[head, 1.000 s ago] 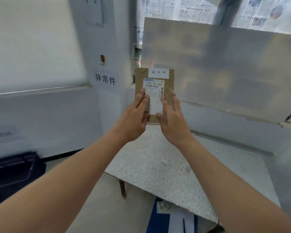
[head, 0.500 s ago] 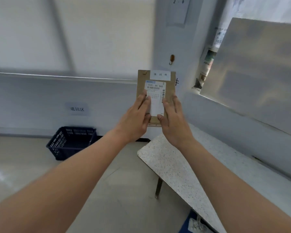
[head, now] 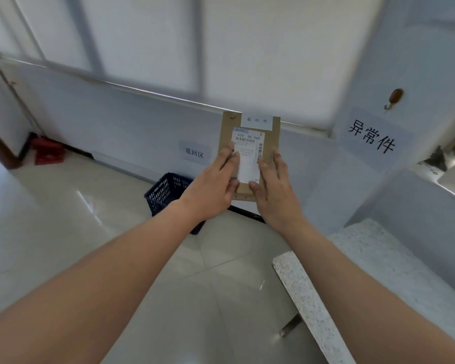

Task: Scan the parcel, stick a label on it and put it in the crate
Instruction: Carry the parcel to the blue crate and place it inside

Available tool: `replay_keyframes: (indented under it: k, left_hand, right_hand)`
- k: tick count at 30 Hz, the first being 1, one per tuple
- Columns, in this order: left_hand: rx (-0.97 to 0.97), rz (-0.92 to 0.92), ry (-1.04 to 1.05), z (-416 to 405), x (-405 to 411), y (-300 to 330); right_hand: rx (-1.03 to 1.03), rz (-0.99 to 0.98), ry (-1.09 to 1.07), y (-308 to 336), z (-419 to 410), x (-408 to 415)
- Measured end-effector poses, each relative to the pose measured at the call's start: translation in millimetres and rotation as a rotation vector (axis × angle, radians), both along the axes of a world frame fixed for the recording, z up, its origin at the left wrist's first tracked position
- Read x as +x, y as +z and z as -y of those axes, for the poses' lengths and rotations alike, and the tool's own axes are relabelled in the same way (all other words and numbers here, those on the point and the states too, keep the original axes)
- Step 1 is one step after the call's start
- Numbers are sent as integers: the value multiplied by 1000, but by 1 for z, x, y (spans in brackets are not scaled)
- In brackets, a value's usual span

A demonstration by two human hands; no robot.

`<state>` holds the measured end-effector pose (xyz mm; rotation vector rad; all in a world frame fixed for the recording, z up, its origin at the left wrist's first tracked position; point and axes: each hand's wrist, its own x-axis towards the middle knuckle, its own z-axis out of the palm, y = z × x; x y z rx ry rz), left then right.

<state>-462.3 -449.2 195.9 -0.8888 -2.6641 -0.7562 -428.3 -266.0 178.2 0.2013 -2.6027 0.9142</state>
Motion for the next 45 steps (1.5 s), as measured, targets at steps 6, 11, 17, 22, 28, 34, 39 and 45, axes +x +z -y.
replay_keyframes:
  k: [6, 11, 17, 22, 28, 34, 39, 45]
  left_hand:
    - [0, 23, 67, 73, -59, -21]
    - [-34, 66, 51, 151, -121, -37]
    - [-35, 125, 25, 239, -196, -48]
    - [-25, 184, 34, 291, -252, -58]
    - [-18, 279, 61, 329, -336, -82]
    - [-66, 332, 99, 343, -433, -109]
    - [-104, 398, 128, 348, -516, -125]
    - [-120, 493, 118, 360, -590, -146]
  right_hand:
    - [14, 44, 45, -18, 74, -67]
    - [14, 92, 34, -29, 152, -119]
    - [37, 172, -14, -33, 243, -181]
    - [47, 214, -5, -40, 293, -237]
    - [66, 252, 17, -70, 326, -323]
    - [36, 276, 52, -105, 340, -425]
    - [14, 335, 79, -127, 346, -510]
    - [12, 424, 96, -147, 354, -580]
